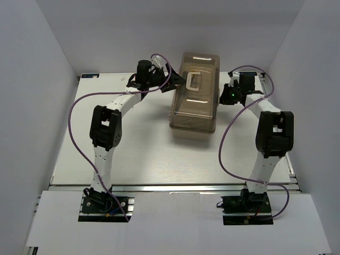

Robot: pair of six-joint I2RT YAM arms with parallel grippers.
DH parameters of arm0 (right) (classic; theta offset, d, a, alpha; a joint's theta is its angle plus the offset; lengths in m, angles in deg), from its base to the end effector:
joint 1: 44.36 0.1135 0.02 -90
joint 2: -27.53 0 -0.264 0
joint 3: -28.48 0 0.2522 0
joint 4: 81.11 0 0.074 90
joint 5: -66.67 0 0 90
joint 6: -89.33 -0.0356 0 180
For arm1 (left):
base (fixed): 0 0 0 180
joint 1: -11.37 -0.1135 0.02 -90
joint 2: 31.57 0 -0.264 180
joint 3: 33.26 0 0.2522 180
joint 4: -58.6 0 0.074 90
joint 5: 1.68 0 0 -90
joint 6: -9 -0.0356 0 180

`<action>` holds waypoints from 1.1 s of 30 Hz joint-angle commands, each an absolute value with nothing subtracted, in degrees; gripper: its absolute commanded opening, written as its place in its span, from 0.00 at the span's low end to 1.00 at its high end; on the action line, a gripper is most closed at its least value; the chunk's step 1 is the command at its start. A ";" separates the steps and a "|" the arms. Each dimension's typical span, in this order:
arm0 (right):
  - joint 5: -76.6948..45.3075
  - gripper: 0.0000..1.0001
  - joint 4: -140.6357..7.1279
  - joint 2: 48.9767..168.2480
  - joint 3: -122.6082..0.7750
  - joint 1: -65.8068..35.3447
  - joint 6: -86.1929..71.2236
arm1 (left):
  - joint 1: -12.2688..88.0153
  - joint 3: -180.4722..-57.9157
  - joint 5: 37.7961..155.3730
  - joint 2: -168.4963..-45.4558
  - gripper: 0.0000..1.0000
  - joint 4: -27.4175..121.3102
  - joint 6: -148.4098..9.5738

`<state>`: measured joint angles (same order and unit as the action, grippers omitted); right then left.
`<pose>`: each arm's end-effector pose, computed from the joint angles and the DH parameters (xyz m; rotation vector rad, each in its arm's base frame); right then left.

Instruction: Sort the tools into containers

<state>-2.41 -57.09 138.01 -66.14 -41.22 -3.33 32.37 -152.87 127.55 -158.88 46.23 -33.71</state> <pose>0.4359 0.0366 0.2231 -0.2032 2.2447 0.4672 0.4824 -0.2093 0.2548 0.0314 2.1196 -1.4141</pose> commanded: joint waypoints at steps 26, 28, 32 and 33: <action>10.67 0.89 -65.26 101.54 -43.29 -61.50 7.77 | 46.44 -165.07 144.66 -172.73 0.98 52.31 -26.77; 12.43 0.89 -64.54 101.10 -43.20 -61.50 7.94 | 46.09 -161.49 141.16 -170.28 0.98 52.75 -28.26; 16.47 0.89 -62.61 100.48 -45.92 -61.50 7.94 | 42.50 -151.48 129.22 -159.74 0.98 56.53 -28.79; 18.05 0.90 -61.12 100.65 -46.88 -61.50 7.68 | 41.79 -149.44 126.50 -154.93 0.98 57.14 -29.05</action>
<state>11.52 -63.25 101.11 -44.35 -61.44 6.95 44.52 -155.01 131.11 -164.65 58.19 -27.20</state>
